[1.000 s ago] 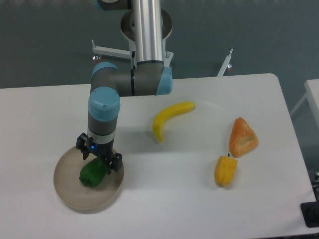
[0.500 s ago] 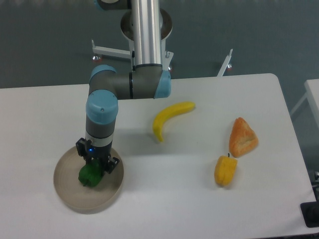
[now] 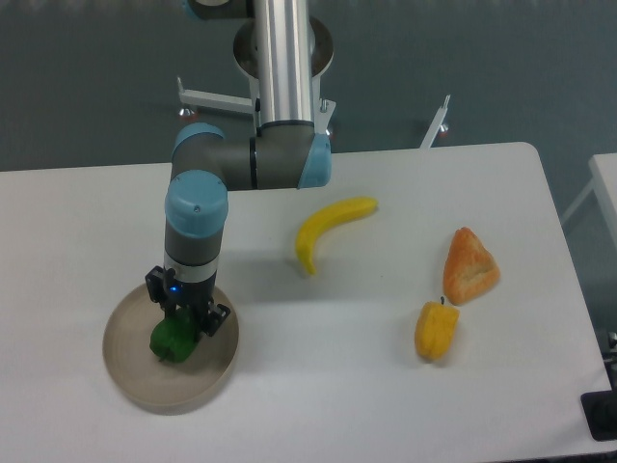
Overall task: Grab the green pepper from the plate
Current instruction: 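Close the gripper on the green bell pepper, then lift the green pepper off the plate and carry it toward the banana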
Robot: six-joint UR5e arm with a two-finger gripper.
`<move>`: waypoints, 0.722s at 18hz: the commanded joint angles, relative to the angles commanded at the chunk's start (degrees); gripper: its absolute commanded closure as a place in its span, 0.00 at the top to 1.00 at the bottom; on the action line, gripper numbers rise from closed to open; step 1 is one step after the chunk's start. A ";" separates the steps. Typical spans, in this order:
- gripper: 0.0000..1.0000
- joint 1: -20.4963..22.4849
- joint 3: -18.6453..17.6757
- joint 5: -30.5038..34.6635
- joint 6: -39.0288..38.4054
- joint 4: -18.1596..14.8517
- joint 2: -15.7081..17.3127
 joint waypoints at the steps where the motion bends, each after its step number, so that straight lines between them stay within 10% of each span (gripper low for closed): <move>1: 0.37 1.40 0.62 0.00 0.88 -0.18 0.35; 13: 0.37 17.76 8.09 0.00 24.08 -15.12 4.49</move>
